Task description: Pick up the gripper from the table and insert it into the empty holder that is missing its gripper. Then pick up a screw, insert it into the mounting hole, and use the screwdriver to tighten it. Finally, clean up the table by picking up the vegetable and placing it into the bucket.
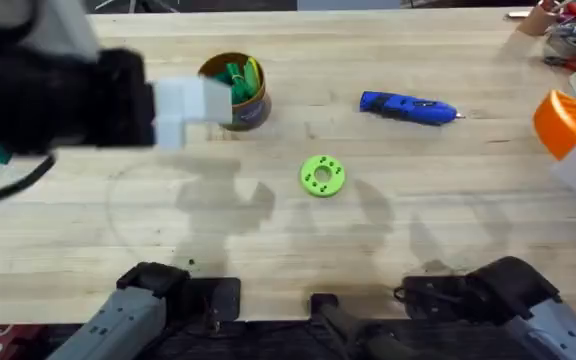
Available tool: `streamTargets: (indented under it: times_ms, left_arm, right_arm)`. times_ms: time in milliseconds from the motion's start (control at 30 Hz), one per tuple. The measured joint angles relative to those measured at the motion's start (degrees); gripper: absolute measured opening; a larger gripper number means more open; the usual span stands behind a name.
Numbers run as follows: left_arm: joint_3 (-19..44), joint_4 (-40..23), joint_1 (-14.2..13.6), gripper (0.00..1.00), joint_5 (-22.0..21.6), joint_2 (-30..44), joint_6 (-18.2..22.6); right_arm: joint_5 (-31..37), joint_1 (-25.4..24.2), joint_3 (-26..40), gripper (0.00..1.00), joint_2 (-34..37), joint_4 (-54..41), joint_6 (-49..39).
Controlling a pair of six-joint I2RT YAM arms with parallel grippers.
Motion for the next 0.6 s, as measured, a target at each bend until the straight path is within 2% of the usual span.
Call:
streamTargets:
  times_ms: [67,200,600]
  left_arm:
    - [0.0,-0.73,0.0,0.989,1.24,-2.99,2.73]
    - [0.0,-0.86,0.0,0.989,2.24,-6.92,5.45]
    - [0.0,-1.2,0.0,0.989,3.03,-8.59,6.87]
  right_arm:
    - [-0.01,0.0,0.0,0.98,-0.14,-0.25,0.38]
    - [-0.04,0.0,0.0,0.98,-0.14,-2.48,1.73]
    - [-0.03,0.0,0.0,0.98,-0.14,-2.55,2.5]
